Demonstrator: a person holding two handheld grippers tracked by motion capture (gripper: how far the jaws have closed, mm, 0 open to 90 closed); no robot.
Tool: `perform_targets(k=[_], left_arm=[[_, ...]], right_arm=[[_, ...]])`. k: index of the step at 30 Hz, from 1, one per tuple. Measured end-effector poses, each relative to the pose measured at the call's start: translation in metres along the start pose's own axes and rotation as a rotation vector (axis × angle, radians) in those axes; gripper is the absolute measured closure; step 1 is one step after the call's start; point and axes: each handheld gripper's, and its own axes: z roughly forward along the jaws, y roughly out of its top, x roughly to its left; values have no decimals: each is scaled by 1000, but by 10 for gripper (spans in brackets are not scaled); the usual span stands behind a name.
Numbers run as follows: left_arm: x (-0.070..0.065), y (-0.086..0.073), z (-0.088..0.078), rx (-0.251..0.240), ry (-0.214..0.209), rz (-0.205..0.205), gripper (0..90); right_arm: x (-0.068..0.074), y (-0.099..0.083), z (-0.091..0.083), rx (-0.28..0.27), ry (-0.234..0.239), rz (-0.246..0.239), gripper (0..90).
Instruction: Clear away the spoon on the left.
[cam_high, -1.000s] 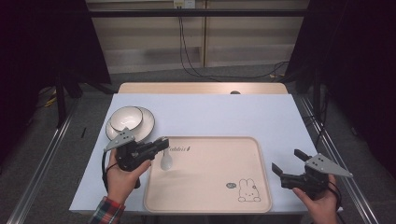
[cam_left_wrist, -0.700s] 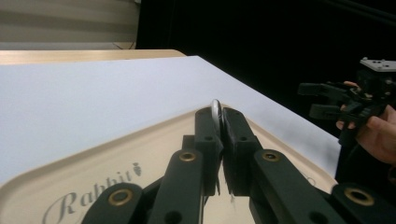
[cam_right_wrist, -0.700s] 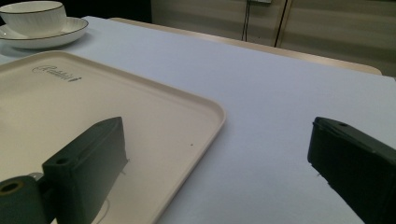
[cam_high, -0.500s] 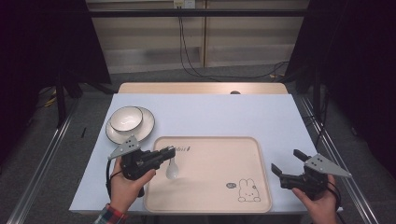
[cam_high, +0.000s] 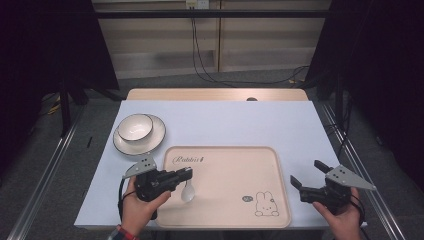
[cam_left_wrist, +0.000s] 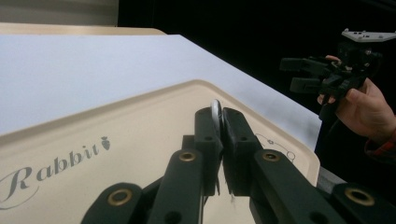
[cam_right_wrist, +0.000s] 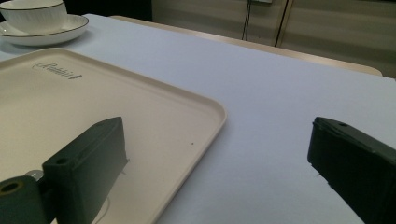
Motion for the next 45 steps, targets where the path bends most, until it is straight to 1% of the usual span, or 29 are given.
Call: perform_targets(k=[2,3,7,12,13,14,15,18,20,22,23,24,25,26,27,30,31,32,34,37,38,40,41,42,43,44,45], left_arm=[[0,-1,1,6,7,-1,854],[1,-2,1,-1,2,-3,854],[4,-1,1,1,-5,-13,853],[13,-1,2,5,33,0,838],[13,-1,2,5,33,0,834],[14,-1,2,6,47,10,834],[17,-1,4,4,51,20,822],[21,-1,5,7,56,23,811],[25,-2,6,12,71,30,800],[28,-2,6,14,73,34,796],[30,-2,7,15,80,44,790],[30,-3,7,23,107,50,782],[32,-3,7,22,104,51,777],[35,-4,8,17,90,50,773],[37,-4,8,21,99,53,768],[43,-6,10,23,110,44,746],[43,-6,10,23,110,44,742],[44,-6,11,25,121,45,742],[47,-7,12,33,127,44,735],[51,-8,15,33,132,48,721],[52,-8,16,40,145,53,708],[53,-9,17,42,147,49,704],[54,-10,17,46,166,48,697],[54,-10,17,46,166,48,694],[55,-10,17,51,181,57,694],[56,-11,18,45,162,58,688],[56,-11,18,55,183,61,683]], right_arm=[[0,0,0,1,1,2,40],[0,0,0,1,1,-1,39],[0,0,0,2,2,1,39],[0,0,0,0,2,0,39],[0,0,0,0,2,0,39],[0,0,0,0,3,-1,39],[0,0,0,2,5,-1,39],[0,0,0,2,9,2,39],[0,0,0,1,11,0,39],[0,0,0,1,11,-1,39],[0,0,0,2,11,-1,40],[0,0,0,3,10,1,39],[0,0,0,2,6,1,39],[0,0,0,2,7,-1,40],[0,0,1,2,7,-1,40],[0,0,1,7,12,-3,40],[0,0,1,7,12,-3,40],[0,0,1,7,10,-4,40],[0,0,1,7,10,-5,40],[0,0,1,6,14,-8,40],[0,0,1,7,15,-7,40],[0,0,1,6,15,-7,41],[0,0,1,7,14,-5,41],[0,0,1,7,14,-5,41],[0,0,1,6,14,-8,41],[0,0,1,6,17,-8,41],[0,0,1,6,16,-9,41]])
